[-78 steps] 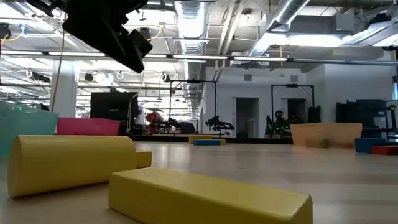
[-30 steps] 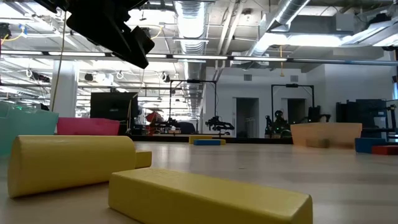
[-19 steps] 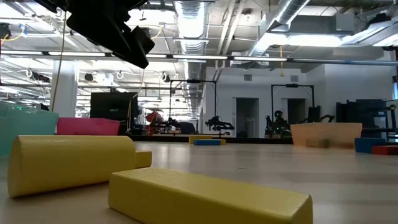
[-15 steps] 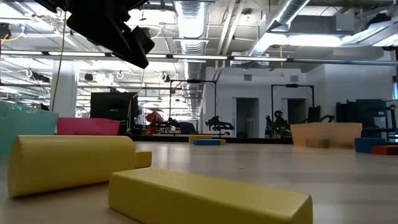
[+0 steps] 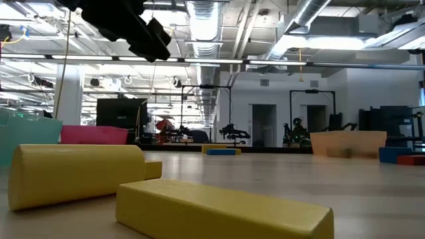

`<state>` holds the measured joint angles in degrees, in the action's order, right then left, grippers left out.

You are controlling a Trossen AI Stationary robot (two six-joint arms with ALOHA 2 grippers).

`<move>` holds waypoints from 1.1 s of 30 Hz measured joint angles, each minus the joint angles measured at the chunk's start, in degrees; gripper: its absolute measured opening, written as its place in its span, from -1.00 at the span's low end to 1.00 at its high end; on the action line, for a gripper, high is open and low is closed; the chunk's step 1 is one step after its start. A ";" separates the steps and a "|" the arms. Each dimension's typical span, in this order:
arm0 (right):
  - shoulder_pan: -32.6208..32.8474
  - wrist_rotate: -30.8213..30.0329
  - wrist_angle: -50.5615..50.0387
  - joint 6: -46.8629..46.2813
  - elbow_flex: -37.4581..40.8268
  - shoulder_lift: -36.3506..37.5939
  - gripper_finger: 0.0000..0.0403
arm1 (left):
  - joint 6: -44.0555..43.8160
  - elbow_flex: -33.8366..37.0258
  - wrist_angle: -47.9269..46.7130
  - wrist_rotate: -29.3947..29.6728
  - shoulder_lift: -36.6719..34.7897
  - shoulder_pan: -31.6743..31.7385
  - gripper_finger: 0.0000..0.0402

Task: Sort blocks
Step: Put the yellow block into the green bin

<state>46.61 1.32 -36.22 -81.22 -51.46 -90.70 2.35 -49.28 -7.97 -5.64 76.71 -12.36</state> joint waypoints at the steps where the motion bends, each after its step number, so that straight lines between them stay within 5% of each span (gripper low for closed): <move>1: -0.29 -0.60 -0.15 1.05 -0.71 0.00 -0.68 | 0.00 0.00 0.46 -0.11 0.00 0.00 -0.12; 22: -11.63 -28.54 -3.34 50.55 -26.27 -0.02 -0.70 | 5.08 0.00 28.88 -5.12 0.00 -2.74 -0.12; 33: -14.21 -30.23 11.92 75.69 -31.95 -0.02 -0.70 | 7.32 0.00 37.54 -0.32 0.22 -2.89 -0.12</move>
<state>32.40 -28.91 -24.30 -5.52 -83.41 -90.72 9.67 -49.28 29.58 -5.96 76.93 -15.25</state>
